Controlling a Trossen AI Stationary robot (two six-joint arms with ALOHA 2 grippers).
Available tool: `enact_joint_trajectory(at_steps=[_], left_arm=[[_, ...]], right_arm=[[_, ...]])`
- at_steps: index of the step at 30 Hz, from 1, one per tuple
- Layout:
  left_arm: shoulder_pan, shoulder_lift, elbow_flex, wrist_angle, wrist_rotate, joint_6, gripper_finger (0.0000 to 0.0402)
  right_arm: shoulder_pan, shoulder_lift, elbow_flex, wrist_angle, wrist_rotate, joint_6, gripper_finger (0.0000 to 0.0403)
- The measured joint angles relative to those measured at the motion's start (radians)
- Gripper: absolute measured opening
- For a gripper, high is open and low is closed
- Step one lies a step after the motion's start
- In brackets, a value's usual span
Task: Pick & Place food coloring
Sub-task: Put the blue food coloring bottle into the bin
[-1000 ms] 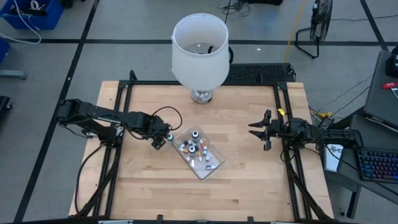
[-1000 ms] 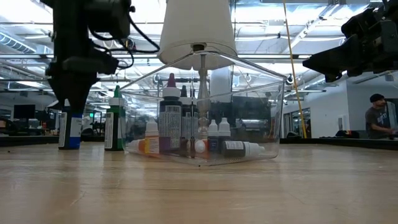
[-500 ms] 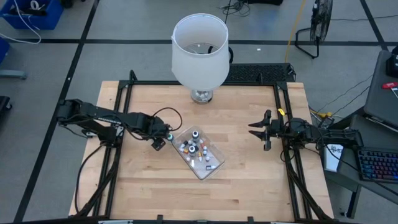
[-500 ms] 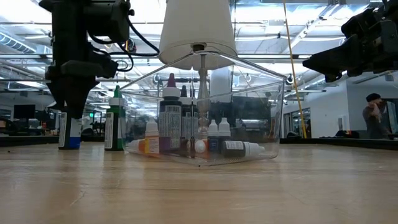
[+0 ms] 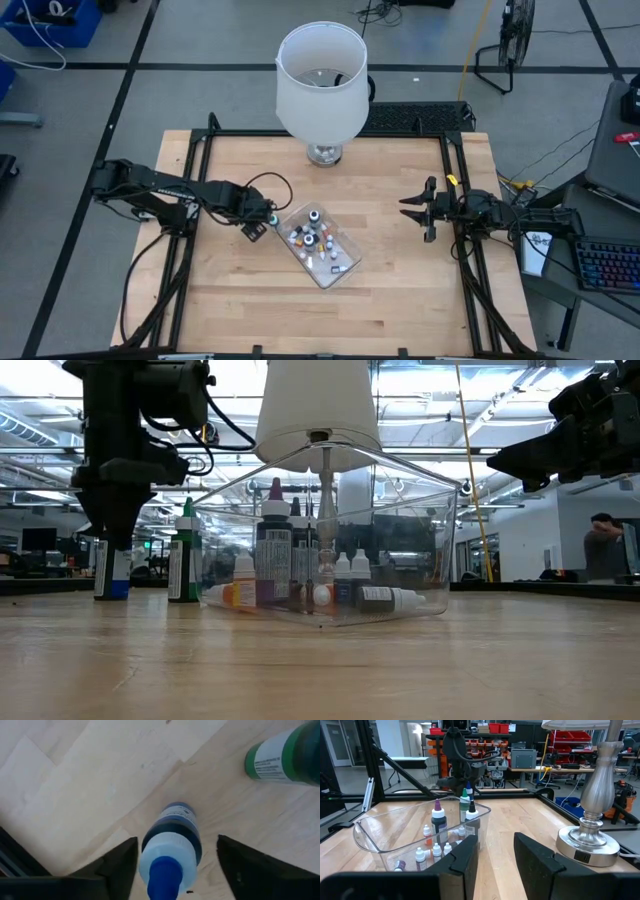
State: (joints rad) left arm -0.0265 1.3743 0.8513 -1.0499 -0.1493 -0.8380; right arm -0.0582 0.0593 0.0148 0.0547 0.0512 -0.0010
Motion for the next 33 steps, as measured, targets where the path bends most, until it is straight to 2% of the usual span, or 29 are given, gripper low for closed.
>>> enact_joint_trajectory(at_steps=[6, 8, 14, 19, 24, 27, 33], left_arm=[[0.0, 0.0, 0.001, -0.01, 0.002, -0.037, 0.0163], [0.0, 0.0, 0.001, -0.022, 0.001, -0.037, 0.0142], [-0.007, 0.0, 0.005, -0.069, -0.008, -0.047, 0.0142], [-0.039, 0.0, 0.082, -0.128, -0.048, -0.041, 0.0141], [-0.086, 0.0, 0.258, -0.246, -0.138, -0.065, 0.0141], [-0.127, 0.0, 0.384, -0.258, -0.169, -0.044, 0.0141], [-0.205, 0.0, 0.576, -0.079, -0.201, 0.159, 0.0141]], right_arm=[[0.0, 0.0, 0.0, 0.0, 0.0, 0.0, 0.0114], [0.0, 0.0, 0.0, 0.0, 0.0, 0.0, 0.0114], [0.0, 0.0, 0.0, 0.0, 0.0, 0.0, 0.0114], [0.0, 0.0, 0.0, 0.0, 0.0, 0.0, 0.0114], [0.0, 0.0, 0.0, 0.0, 0.0, 0.0, 0.0114], [0.0, 0.0, 0.0, 0.0, 0.0, 0.0, 0.0114], [0.0, 0.0, 0.0, 0.0, 0.0, 0.0, 0.0114]])
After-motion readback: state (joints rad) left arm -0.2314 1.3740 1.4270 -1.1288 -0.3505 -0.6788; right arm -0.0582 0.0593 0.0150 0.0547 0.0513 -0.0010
